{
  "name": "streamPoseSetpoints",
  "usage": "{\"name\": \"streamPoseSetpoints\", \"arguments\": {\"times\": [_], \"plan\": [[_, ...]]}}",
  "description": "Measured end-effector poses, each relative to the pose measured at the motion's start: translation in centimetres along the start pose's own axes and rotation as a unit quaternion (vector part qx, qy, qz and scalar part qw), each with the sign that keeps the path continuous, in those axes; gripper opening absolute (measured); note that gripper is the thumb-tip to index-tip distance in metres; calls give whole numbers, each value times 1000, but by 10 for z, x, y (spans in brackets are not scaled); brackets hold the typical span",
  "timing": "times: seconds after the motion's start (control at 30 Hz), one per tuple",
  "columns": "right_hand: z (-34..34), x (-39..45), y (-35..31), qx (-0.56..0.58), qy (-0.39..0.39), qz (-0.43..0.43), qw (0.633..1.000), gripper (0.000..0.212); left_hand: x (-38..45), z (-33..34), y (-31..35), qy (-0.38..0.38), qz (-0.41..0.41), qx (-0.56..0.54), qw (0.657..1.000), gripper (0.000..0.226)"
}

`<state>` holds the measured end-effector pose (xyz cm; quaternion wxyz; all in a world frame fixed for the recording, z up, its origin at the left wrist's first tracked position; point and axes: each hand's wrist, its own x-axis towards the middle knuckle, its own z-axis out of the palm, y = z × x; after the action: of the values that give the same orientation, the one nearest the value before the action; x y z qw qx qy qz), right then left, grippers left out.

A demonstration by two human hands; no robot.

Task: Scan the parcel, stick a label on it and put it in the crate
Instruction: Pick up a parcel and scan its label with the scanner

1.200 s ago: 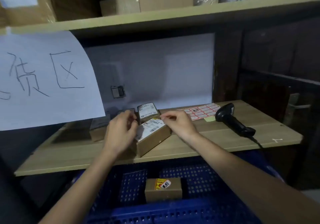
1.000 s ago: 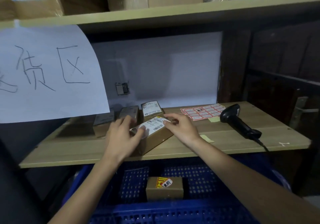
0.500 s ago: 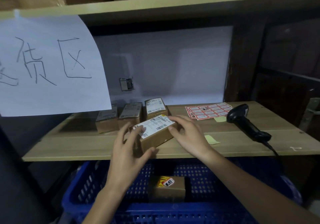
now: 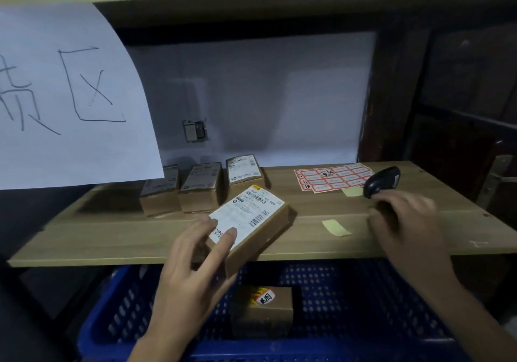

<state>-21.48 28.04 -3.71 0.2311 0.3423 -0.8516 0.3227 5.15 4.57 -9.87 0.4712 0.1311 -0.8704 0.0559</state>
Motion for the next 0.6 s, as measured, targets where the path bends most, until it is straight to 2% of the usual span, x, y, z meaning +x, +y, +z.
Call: {"name": "streamPoseSetpoints", "arguments": {"times": [0.03,0.1,0.2,0.37,0.5,0.6], "plan": [[-5,8,12,-61,-1,34,998,36,-1,-1,3,21,18,1,1000,69],[-12,23,31,-145,-60,113,981,59,-2,-3,8,54,52,13,997,56],[-8,40,44,-177,-180,173,952,72,0,-4,11,97,84,44,991,47],[7,66,37,-156,-221,192,943,36,12,-6,14,124,103,37,986,52],[11,79,32,-151,-234,190,941,31,27,-9,17,160,108,37,980,47],[-9,74,19,-126,-152,164,967,35,33,-12,15,165,123,22,978,45]]}}
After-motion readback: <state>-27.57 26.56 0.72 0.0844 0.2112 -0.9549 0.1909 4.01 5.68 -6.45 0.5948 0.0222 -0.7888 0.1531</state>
